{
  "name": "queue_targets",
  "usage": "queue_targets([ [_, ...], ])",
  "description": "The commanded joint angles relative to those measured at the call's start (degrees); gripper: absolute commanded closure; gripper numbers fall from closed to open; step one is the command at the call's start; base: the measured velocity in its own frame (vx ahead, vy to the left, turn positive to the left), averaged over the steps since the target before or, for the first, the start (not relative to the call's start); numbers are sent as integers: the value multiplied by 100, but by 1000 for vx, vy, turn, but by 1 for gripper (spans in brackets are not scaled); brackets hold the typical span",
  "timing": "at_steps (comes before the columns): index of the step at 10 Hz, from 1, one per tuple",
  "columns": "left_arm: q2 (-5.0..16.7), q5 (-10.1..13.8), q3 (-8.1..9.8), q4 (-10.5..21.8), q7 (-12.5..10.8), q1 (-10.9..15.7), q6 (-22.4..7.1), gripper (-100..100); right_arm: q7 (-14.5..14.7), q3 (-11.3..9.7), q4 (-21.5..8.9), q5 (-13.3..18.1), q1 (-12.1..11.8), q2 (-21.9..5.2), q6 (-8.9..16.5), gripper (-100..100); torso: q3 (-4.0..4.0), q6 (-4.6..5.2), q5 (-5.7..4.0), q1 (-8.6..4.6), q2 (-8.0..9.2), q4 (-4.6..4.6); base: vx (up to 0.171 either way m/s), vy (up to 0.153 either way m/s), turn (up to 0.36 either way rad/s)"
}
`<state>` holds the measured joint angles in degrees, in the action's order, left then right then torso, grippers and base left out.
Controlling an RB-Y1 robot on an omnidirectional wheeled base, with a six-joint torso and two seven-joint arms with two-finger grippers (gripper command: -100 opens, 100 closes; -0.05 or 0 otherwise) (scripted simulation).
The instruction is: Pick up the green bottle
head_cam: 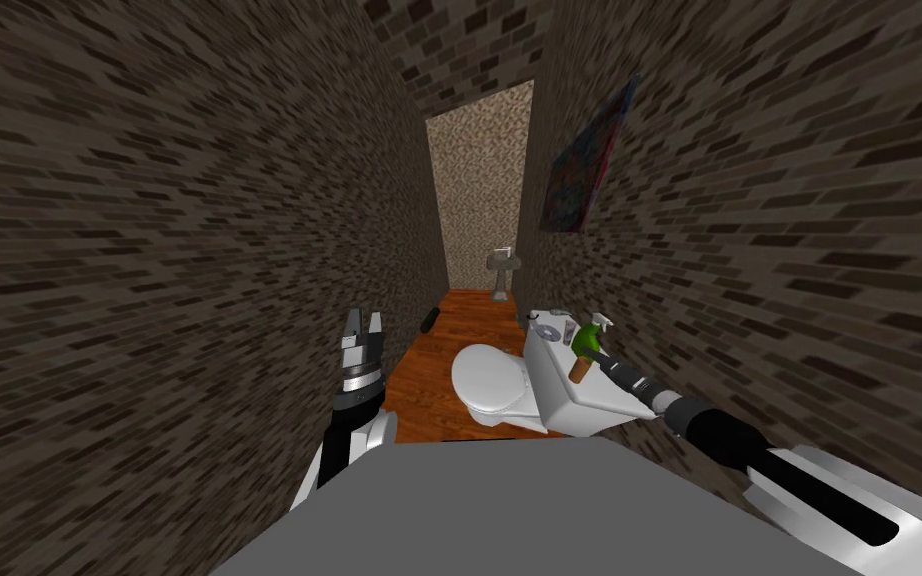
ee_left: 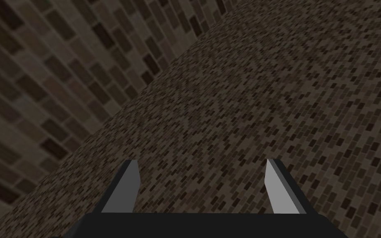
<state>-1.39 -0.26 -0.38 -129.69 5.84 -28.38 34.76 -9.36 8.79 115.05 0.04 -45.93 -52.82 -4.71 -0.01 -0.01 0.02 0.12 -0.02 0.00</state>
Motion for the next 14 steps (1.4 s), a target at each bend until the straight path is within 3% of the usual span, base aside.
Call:
queue_targets([
  [1,0,0,0,0,0,0,0,0,-3,61,-7,-13,-112,-274,81,-100,0,0,0,0,0,0,5,26,26],
  [12,0,0,0,0,0,0,0,0,-24,343,-645,-99,-672,-1913,658,-100,0,2,-1,-4,0,0,6,23,51],
  [13,0,0,0,0,0,0,0,0,-24,343,-645,-99,-672,-1969,658,-100,1,1,-1,-4,1,0,3,17,30],
  [14,0,0,1,0,0,-1,0,0,-27,386,-751,-113,-758,-2198,749,-100,1,3,-2,-5,1,1,8,26,65],
])
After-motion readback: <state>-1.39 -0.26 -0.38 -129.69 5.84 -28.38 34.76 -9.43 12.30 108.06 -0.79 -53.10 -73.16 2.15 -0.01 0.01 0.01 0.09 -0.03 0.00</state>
